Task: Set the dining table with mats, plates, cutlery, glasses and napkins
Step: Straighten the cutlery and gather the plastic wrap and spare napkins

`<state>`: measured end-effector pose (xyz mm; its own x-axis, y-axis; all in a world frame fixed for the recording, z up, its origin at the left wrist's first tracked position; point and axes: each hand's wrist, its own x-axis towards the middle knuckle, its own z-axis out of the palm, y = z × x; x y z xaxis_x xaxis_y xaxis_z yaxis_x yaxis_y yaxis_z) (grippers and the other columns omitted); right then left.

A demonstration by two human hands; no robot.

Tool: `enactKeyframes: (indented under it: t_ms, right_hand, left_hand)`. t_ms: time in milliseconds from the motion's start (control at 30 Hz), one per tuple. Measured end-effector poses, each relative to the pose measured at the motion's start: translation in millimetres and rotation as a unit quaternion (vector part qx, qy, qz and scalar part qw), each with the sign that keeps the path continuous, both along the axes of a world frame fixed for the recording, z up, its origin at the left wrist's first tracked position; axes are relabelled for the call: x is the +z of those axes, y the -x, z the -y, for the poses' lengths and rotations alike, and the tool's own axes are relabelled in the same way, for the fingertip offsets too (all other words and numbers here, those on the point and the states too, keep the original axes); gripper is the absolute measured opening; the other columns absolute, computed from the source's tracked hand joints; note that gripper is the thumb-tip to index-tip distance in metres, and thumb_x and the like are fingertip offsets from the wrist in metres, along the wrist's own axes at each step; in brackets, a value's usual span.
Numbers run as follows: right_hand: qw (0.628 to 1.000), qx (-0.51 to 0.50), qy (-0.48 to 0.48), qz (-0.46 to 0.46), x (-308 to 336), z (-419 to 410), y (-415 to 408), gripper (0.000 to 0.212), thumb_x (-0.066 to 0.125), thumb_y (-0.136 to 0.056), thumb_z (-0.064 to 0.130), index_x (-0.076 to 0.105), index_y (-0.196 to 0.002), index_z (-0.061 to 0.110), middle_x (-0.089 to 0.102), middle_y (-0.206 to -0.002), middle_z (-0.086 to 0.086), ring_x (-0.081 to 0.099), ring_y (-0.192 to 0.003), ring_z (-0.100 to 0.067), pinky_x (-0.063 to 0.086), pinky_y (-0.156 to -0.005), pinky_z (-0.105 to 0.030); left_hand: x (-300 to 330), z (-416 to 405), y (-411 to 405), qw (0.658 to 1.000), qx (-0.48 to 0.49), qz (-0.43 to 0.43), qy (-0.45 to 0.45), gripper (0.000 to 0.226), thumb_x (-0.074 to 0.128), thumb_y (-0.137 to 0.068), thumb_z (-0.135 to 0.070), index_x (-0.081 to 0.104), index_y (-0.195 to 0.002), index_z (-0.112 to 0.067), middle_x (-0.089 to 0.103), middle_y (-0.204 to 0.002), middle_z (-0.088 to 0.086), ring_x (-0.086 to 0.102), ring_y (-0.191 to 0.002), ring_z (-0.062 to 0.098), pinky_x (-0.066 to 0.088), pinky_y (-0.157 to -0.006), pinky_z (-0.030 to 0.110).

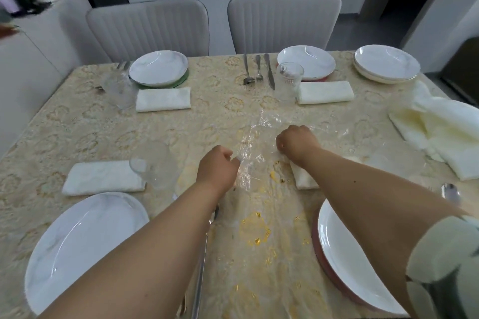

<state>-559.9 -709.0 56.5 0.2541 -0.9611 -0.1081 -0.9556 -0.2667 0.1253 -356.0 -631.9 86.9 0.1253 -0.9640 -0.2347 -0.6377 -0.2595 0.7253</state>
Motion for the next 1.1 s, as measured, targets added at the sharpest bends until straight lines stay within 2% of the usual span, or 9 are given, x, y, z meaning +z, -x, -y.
enactKeyframes:
  t_ms: [200,300,467,600,667,767,833,933,1100]
  right_hand:
    - [0.957,-0.054,0.11,0.262,89.6,2.5,-6.7,0.012,0.063,-0.088,0.016,0.074,-0.094,0.016,0.069,-0.097,-0.004,0.059,-0.093,-0.022,0.041,-0.077,-0.027]
    - [0.857,-0.091,0.057,0.504,133.4,-3.3,-27.3,0.013,0.07,-0.086,0.022,0.072,-0.093,0.011,0.068,-0.082,0.0,0.059,-0.072,-0.011,0.047,-0.067,-0.024]
    - [0.582,-0.147,-0.159,0.784,132.5,-7.9,-71.6,0.009,0.064,-0.089,0.007,0.061,-0.081,0.005,0.063,-0.07,-0.005,0.051,-0.056,-0.01,0.038,-0.045,-0.017]
    - [0.517,-0.181,-0.22,0.807,114.0,-5.8,-84.7,0.007,0.062,-0.091,0.007,0.062,-0.085,0.005,0.062,-0.068,-0.005,0.051,-0.057,-0.01,0.041,-0.045,-0.016]
    - [0.551,-0.242,-0.183,0.777,97.8,-1.2,-82.1,0.014,0.064,-0.091,0.018,0.061,-0.082,0.008,0.061,-0.073,-0.007,0.053,-0.06,-0.013,0.045,-0.049,-0.02]
    - [0.768,-0.382,-0.092,0.507,56.0,0.5,-65.8,0.043,0.053,-0.094,0.044,0.054,-0.073,0.006,0.06,-0.082,-0.01,0.059,-0.074,-0.024,0.048,-0.069,-0.031]
    - [0.846,-0.387,-0.122,0.346,26.6,-7.9,-66.2,0.054,0.046,-0.094,0.051,0.059,-0.098,-0.001,0.059,-0.109,-0.013,0.06,-0.099,-0.029,0.047,-0.087,-0.034]
    - [0.869,-0.391,-0.14,0.27,1.6,-20.0,-78.0,0.056,0.055,-0.092,0.041,0.044,-0.129,0.0,0.05,-0.123,-0.011,0.056,-0.112,-0.031,0.046,-0.084,-0.036]
    - [0.852,-0.406,-0.127,0.305,10.6,-15.1,-73.5,0.034,0.048,-0.1,0.029,0.058,-0.114,0.0,0.061,-0.088,-0.006,0.064,-0.089,-0.026,0.048,-0.075,-0.032]
  left_hand:
    - [22.2,10.0,-13.9,0.98,0.092,-0.16,0.073,0.023,0.057,-0.095,-0.03,0.061,-0.112,-0.015,0.063,-0.111,0.0,0.059,-0.104,0.018,0.044,-0.087,0.029]
    - [46.3,16.0,-13.0,0.951,0.058,-0.298,0.052,0.031,0.062,-0.092,-0.032,0.055,-0.12,-0.021,0.06,-0.119,-0.004,0.056,-0.112,0.012,0.04,-0.093,0.027]
    - [67.6,14.8,-4.3,0.901,-0.041,-0.425,-0.071,0.034,0.056,-0.091,-0.036,0.059,-0.117,-0.015,0.07,-0.101,0.005,0.065,-0.103,0.017,0.037,-0.1,0.036]
    - [59.9,7.4,-4.6,0.872,0.016,-0.482,-0.087,0.012,0.056,-0.095,-0.01,0.065,-0.091,-0.003,0.058,-0.07,0.007,0.059,-0.064,0.018,0.055,-0.08,0.037]
    - [56.7,7.7,-8.3,0.869,0.055,-0.483,-0.092,0.01,0.056,-0.094,-0.006,0.062,-0.087,-0.001,0.06,-0.071,0.007,0.063,-0.058,0.016,0.059,-0.068,0.033]
    - [46.0,14.0,-17.8,0.881,0.149,-0.443,-0.07,0.008,0.054,-0.096,-0.002,0.059,-0.096,0.004,0.062,-0.073,0.012,0.065,-0.054,0.015,0.059,-0.058,0.028]
    - [39.0,17.9,-24.4,0.883,0.201,-0.421,-0.059,0.007,0.055,-0.095,-0.001,0.058,-0.098,0.005,0.062,-0.07,0.014,0.065,-0.051,0.015,0.059,-0.056,0.029]
    - [32.5,19.7,-30.9,0.884,0.226,-0.404,-0.064,0.004,0.056,-0.095,-0.002,0.057,-0.094,0.002,0.063,-0.067,0.014,0.065,-0.051,0.018,0.059,-0.064,0.033]
    - [25.3,17.6,-38.5,0.89,0.24,-0.383,-0.066,0.005,0.05,-0.096,0.002,0.055,-0.097,0.001,0.063,-0.077,0.018,0.065,-0.057,0.021,0.058,-0.051,0.027]
